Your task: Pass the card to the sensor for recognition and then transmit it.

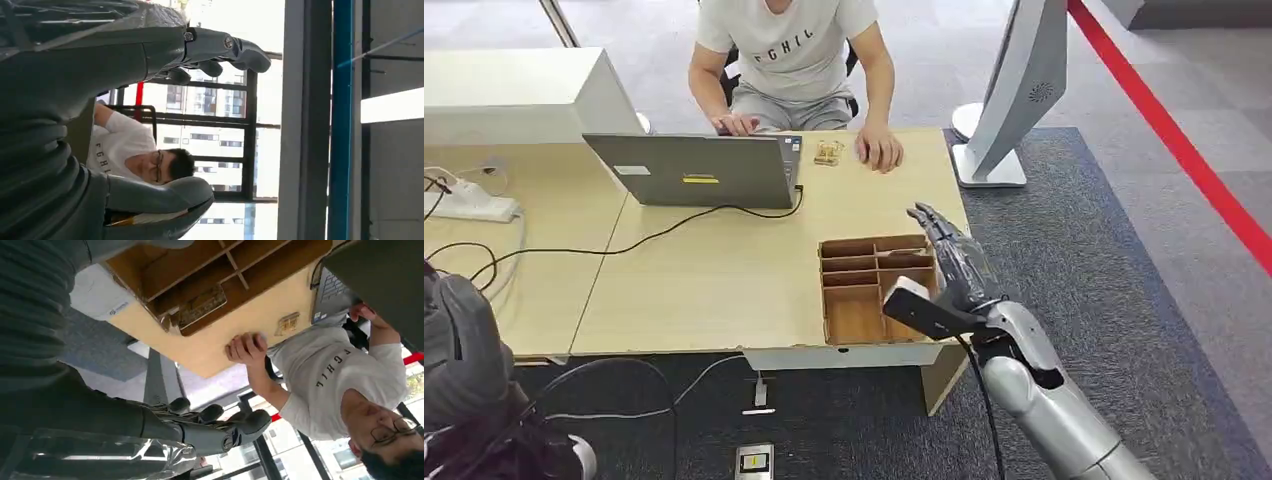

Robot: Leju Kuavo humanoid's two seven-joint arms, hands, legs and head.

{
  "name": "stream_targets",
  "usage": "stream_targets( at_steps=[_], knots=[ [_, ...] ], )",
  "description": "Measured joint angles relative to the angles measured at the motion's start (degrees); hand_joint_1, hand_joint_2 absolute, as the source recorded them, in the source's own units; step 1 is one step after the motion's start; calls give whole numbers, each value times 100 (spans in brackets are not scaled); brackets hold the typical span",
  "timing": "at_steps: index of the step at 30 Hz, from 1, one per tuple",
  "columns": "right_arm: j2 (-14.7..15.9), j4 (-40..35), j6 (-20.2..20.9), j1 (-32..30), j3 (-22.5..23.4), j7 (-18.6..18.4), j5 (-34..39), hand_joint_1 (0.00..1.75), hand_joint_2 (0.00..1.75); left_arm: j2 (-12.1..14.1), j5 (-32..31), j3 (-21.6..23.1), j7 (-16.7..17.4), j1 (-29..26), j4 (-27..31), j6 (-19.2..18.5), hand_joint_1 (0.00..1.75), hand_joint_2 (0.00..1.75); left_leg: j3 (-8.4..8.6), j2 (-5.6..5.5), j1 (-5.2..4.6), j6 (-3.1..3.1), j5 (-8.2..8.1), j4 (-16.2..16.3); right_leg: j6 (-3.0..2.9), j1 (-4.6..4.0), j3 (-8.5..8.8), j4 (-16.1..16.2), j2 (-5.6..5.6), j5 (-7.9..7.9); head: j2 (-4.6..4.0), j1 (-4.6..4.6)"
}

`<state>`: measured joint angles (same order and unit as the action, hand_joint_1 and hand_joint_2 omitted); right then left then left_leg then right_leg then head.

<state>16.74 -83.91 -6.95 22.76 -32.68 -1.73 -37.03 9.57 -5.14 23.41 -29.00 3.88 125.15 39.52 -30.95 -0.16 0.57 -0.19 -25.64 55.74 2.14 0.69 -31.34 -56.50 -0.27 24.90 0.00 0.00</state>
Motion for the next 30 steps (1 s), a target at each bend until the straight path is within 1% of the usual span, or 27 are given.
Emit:
stream_targets(
  at_steps=[7,14,21,28,29,30],
  knots=[
    [-193,525,-57,202,-149,101,-120,0,175,-4,61,15,-4,81,-18,0,0,175,0,1,0,0,0,0,0,0,-2,0,0,0,0,2],
    [-369,1449,-428,720,-232,297,-304,0,175,-44,83,26,-92,170,-90,0,0,175,0,1,-1,0,1,1,0,0,-1,0,1,-1,0,2],
    [-571,2241,-442,1075,-293,429,-374,0,175,-63,133,37,-225,179,-144,2,0,175,0,1,0,0,1,1,0,0,-3,0,1,0,0,2],
    [-783,2865,-426,1167,-457,466,-481,0,175,-92,125,37,-278,174,-168,0,0,175,-1,0,1,0,1,0,0,-1,-2,-1,0,0,0,0],
    [-813,2964,-429,1183,-487,468,-481,14,175,-96,123,37,-278,172,-177,0,0,175,-1,0,1,0,1,0,0,-1,-3,-1,0,0,0,2],
    [-829,3071,-429,1203,-514,470,-481,19,175,-98,125,37,-278,168,-183,0,0,175,-1,0,1,0,1,0,0,-1,-3,0,0,0,0,0]
  ],
)
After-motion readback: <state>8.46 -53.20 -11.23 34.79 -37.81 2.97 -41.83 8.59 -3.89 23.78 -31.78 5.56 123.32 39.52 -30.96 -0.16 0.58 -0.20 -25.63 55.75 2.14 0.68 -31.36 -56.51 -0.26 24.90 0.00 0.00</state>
